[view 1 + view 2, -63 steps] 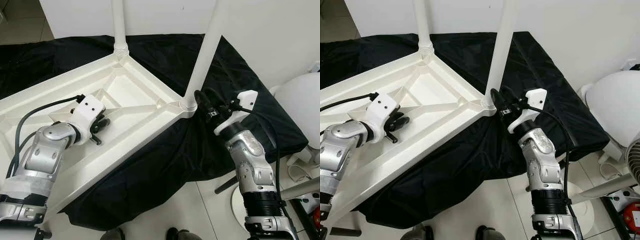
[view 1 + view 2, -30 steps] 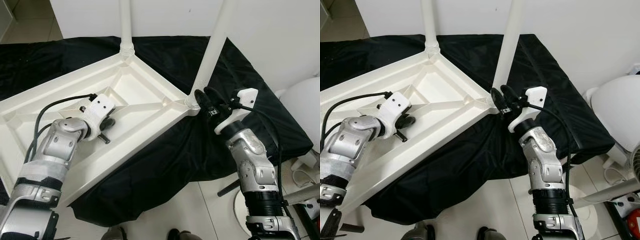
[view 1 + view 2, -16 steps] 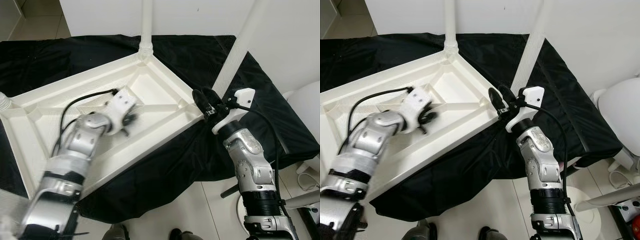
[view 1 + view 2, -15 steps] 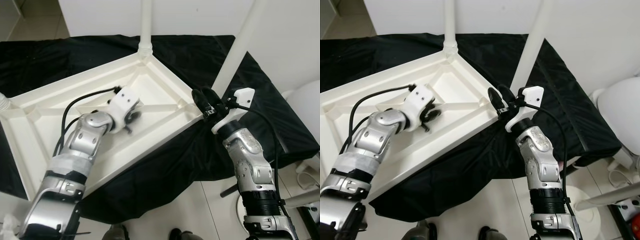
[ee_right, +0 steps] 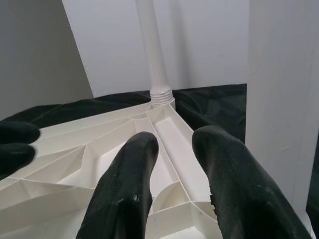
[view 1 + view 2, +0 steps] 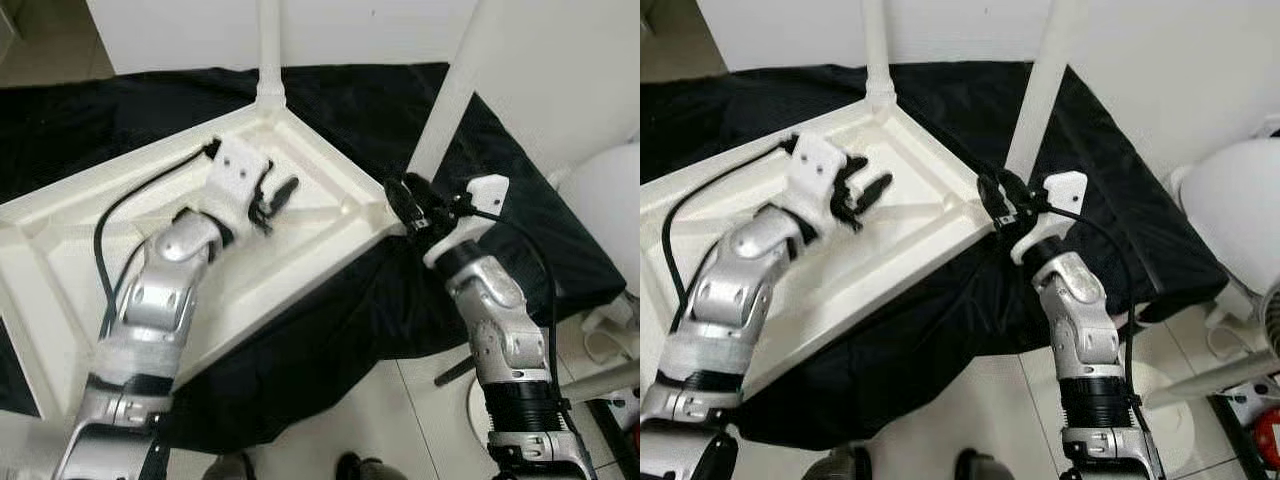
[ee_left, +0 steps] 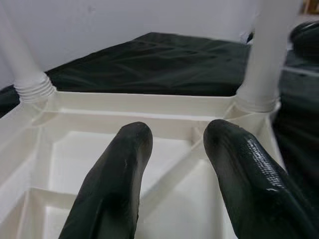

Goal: Building children table

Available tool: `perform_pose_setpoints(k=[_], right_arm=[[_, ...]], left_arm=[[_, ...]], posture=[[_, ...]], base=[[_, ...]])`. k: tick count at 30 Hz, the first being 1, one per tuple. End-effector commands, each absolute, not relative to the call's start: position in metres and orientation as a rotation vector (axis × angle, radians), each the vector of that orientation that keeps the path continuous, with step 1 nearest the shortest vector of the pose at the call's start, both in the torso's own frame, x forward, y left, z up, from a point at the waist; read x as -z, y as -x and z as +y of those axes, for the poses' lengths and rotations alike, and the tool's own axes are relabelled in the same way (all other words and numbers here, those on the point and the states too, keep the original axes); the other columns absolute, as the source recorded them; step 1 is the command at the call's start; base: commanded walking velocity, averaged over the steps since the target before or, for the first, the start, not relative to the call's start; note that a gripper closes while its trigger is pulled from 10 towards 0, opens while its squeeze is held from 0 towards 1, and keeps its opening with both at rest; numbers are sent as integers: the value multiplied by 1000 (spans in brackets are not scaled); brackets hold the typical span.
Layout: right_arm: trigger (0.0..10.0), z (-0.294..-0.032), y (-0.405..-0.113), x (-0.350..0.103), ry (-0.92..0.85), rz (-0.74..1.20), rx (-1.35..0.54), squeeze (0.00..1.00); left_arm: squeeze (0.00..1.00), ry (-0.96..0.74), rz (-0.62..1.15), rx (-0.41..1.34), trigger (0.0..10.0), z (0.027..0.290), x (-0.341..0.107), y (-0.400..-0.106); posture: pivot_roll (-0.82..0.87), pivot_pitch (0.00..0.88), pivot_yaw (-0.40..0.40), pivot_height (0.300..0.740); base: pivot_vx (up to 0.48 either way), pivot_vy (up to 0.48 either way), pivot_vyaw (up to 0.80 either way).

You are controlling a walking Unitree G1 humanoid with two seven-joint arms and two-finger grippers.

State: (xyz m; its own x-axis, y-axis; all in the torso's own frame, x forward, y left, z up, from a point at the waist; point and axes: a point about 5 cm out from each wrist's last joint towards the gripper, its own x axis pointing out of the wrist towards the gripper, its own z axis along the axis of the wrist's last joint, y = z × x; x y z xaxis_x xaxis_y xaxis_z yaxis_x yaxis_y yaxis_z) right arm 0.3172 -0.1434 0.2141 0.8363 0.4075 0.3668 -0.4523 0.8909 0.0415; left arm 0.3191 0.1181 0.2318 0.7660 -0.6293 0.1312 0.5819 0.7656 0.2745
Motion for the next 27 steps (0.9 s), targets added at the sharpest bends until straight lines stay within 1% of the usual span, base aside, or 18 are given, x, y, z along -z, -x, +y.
perform_pose_setpoints(k=[1,5,9,11,12,13,15,19,20,21,23,27], right_arm=[[10000,-143,-316,-212,-117,-366,-421,0],[10000,-136,-316,-210,-107,-370,-372,0],[10000,-132,-316,-208,-117,-368,-343,0],[10000,-130,-317,-205,-118,-351,-313,0],[10000,-129,-318,-203,-108,-339,-303,0],[10000,-129,-318,-203,-108,-339,-303,0],[10000,-129,-320,-200,-90,-321,-280,0],[10000,-129,-321,-198,-89,-314,-267,0],[10000,-130,-323,-198,-77,-308,-264,0],[10000,-130,-323,-198,-77,-308,-264,0],[10000,-127,-325,-198,-56,-309,-285,0],[10000,-126,-325,-198,-52,-309,-297,0]], left_arm=[[0,-187,-208,691,10000,119,-230,-310],[0,-135,-199,696,10000,122,-226,-296],[0,-137,-218,702,10000,126,-225,-283],[0,-111,-214,715,10000,131,-223,-270],[0,-111,-217,731,10000,134,-221,-261],[0,-111,-217,731,10000,134,-221,-261],[0,-122,-206,744,10000,140,-217,-245],[0,-119,-187,738,10000,142,-215,-241],[0,-122,-165,757,10000,145,-208,-231],[0,-122,-165,757,10000,145,-208,-231],[0,-167,-128,752,10000,157,-201,-230],[0,-179,-124,748,10000,163,-202,-232]], posture=[[122,174,-18,740],[126,178,-22,740],[131,178,-28,740],[134,178,-33,740],[136,179,-33,740],[136,179,-33,740],[146,185,-38,740],[147,185,-39,740],[154,188,-47,740],[154,188,-47,740],[157,188,-50,740],[164,190,-59,740]], base=[[0,0,0],[0,0,0],[0,0,0],[0,0,0],[0,0,0],[0,0,0],[0,0,0],[0,0,0],[0,0,0],[0,0,0],[0,0,0],[0,0,0]])
